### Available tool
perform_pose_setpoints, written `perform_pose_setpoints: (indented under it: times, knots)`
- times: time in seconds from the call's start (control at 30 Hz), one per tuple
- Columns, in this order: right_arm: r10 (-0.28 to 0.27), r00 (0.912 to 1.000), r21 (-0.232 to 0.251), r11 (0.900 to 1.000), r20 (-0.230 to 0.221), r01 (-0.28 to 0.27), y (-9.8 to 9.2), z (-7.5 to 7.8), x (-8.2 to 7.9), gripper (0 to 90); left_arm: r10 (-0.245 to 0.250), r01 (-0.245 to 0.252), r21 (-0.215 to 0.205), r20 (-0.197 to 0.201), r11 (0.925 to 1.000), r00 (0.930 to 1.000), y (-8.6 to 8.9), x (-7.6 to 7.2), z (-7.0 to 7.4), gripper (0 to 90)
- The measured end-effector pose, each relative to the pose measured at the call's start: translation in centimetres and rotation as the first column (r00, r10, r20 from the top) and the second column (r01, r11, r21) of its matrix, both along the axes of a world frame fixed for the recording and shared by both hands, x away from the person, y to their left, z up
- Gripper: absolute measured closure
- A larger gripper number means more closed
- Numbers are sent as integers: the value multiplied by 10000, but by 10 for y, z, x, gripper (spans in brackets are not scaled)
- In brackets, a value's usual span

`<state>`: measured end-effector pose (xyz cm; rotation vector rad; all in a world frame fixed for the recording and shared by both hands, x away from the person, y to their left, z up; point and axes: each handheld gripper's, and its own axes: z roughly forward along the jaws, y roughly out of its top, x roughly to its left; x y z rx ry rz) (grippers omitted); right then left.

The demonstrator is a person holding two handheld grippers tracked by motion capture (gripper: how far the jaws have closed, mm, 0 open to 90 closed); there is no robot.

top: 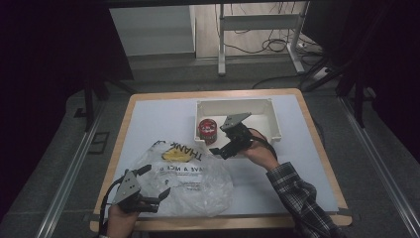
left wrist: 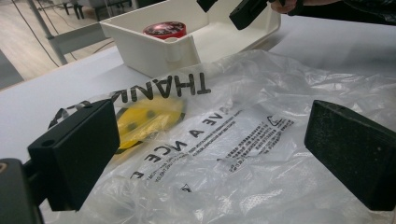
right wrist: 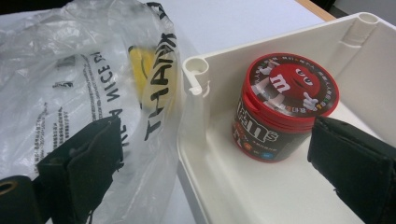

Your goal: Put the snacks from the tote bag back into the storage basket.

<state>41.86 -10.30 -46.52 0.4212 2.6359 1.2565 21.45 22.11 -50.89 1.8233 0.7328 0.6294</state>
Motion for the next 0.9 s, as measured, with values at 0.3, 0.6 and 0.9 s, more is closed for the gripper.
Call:
perform_pose_setpoints:
  times: [0.3, 0.6, 0.9]
  knots:
    - [-68, 9999, 141, 9999, 123, 66, -4, -1, -7, 38, 3, -3, -6, -2, 10000, 10000, 0, 0, 0, 32]
    - [-277, 9993, 516, 9983, 269, 263, -16, 6, -14, 38, 13, -13, -23, 3, 10000, 10000, 1, 0, 0, 32]
    - [-444, 9979, 656, 9970, 477, 412, -27, 11, -24, 38, 14, -14, -27, 4, 10000, 10000, 0, 0, 0, 32]
